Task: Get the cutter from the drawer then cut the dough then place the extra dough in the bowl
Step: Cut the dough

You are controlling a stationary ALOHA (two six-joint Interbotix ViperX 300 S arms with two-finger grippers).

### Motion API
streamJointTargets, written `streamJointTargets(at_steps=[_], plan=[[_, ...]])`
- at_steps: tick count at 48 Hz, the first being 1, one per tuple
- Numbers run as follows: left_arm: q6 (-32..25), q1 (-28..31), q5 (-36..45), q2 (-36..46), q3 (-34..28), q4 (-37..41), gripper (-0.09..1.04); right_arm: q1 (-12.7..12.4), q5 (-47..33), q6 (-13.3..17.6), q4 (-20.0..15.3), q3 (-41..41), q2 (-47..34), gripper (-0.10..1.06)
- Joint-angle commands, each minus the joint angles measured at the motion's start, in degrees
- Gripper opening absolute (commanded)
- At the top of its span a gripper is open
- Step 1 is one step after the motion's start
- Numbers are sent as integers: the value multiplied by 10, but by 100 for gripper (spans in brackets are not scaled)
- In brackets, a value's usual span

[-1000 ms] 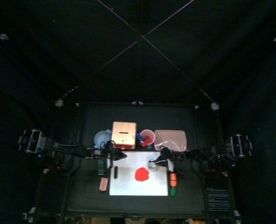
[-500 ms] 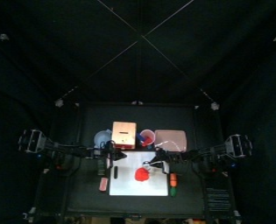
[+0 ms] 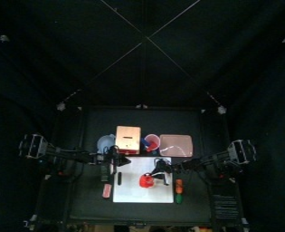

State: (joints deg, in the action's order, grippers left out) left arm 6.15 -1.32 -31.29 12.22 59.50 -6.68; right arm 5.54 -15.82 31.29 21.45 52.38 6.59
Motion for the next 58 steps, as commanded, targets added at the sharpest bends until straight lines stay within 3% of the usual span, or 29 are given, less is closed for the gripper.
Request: streamJointTargets(at_steps=[1,58], plan=[[0,-2,-5,3,-6,1,35,2,-2,0,-2,-19,-1,61],[1,-8,-5,3,0,1,35,11,13,1,-7,-48,-54,63]])
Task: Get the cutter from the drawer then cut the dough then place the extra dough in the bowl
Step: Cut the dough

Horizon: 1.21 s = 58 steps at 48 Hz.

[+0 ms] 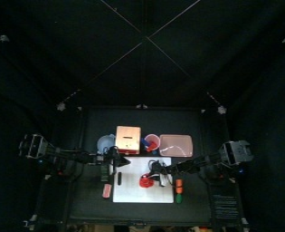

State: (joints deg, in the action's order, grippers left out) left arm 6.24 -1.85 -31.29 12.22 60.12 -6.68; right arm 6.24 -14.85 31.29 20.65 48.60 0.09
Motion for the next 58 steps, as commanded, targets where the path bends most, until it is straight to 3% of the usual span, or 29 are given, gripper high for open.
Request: streamJointTargets(at_steps=[1,30,50,58], plan=[[0,-3,-5,3,-6,1,35,6,5,1,1,-11,11,63],[0,-5,-5,3,-6,1,35,19,41,0,8,-16,30,78],[-2,-5,-5,4,-10,1,35,46,94,3,29,16,162,79],[-3,-7,-5,4,-14,1,37,48,92,9,7,47,246,79]])
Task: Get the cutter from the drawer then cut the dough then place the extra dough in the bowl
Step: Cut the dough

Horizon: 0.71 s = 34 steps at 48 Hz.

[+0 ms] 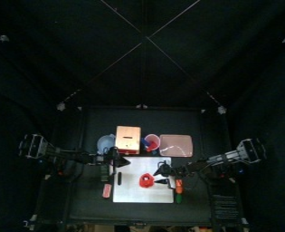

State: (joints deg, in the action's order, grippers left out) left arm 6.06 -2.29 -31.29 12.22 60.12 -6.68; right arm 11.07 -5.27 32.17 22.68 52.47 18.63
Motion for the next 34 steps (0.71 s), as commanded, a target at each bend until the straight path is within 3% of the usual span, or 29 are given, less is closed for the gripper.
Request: streamJointTargets(at_steps=[1,9,18,24,34], plan=[[1,-4,-5,4,-15,0,37,0,-4,1,-16,11,68,79],[1,-18,-5,4,-23,1,50,-1,16,3,-41,46,128,79],[-4,-37,-48,-5,-29,2,74,-4,15,1,-94,91,158,79],[-7,-54,-113,-35,-20,2,85,-8,-47,-5,-105,120,151,79],[-21,-91,-193,-115,-30,-12,86,-18,-149,-11,-103,145,118,79]])
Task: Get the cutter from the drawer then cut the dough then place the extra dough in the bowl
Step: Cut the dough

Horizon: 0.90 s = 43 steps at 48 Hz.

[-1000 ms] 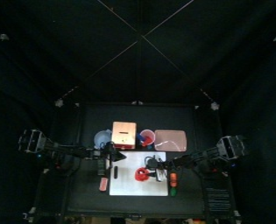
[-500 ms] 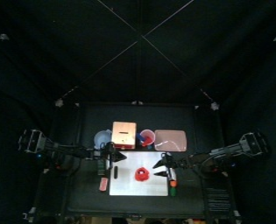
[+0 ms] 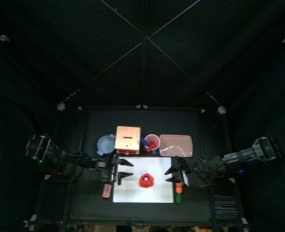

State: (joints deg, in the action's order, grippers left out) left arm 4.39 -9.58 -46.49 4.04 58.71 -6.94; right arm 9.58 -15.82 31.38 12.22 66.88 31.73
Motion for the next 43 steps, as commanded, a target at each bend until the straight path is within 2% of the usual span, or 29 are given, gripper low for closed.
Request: streamJointTargets(at_steps=[1,7,14,23,33,37,43], plan=[[-5,-21,-47,-40,-19,-12,86,-4,-50,-4,2,3,-17,79],[-14,-35,-83,-78,-33,-46,86,-8,-81,-24,6,2,-50,79],[-44,-59,-100,-101,-52,-89,86,-20,-111,-81,-5,3,-83,79],[-113,-96,-102,-112,-71,-163,86,-33,-188,-164,-58,17,-121,79],[-141,-122,-105,-138,-88,-240,86,-26,-261,-239,-128,23,-168,79],[-142,-124,-105,-156,-98,-254,86,-18,-279,-254,-146,15,-192,79],[-142,-124,-105,-176,-113,-257,86,-11,-301,-258,-153,2,-232,79]])
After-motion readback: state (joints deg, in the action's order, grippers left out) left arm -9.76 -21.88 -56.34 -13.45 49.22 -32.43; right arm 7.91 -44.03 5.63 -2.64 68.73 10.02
